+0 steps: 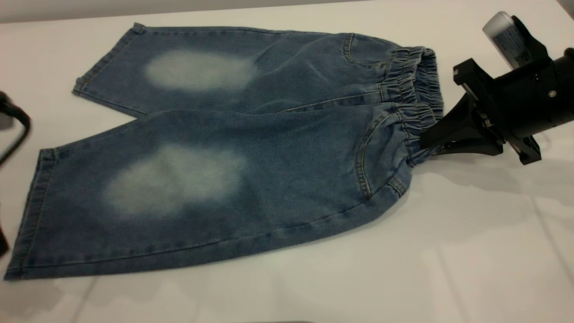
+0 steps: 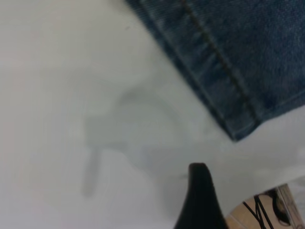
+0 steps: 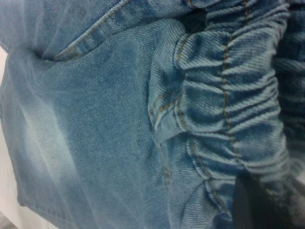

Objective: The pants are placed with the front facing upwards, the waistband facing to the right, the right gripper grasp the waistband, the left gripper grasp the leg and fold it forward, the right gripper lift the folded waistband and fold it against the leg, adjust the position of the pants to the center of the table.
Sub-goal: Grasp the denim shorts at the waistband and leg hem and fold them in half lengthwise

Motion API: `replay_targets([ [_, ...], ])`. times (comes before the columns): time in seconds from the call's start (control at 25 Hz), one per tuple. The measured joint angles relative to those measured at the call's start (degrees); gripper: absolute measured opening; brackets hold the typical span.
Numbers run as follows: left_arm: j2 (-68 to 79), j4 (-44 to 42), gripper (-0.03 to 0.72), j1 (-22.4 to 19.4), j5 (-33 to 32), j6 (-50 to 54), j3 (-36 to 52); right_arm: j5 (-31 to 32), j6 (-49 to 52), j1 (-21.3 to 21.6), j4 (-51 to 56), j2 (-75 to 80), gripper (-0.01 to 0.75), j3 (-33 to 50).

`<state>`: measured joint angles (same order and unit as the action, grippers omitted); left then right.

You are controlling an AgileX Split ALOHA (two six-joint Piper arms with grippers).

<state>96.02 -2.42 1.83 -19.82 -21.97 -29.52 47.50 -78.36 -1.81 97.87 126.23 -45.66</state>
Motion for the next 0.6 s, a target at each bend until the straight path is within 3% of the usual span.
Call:
replay_targets([
  [0.32,10.3,-1.2,0.465,3.9,9.6,0.0,-0.1,0.1,-0.2,0.0,0.1,0.0,0.049,0.0],
  [0.48,12.8,-1.4,0.462,3.9,11.1,0.0,-0.1,0.7,-0.2,0.0,0.1,0.0,0.049,0.0],
  [0.6,13.2,-1.7,0.416,3.9,11.4,0.0,-0.3,1.8,-0.2,0.0,0.2,0.0,0.050,0.0],
])
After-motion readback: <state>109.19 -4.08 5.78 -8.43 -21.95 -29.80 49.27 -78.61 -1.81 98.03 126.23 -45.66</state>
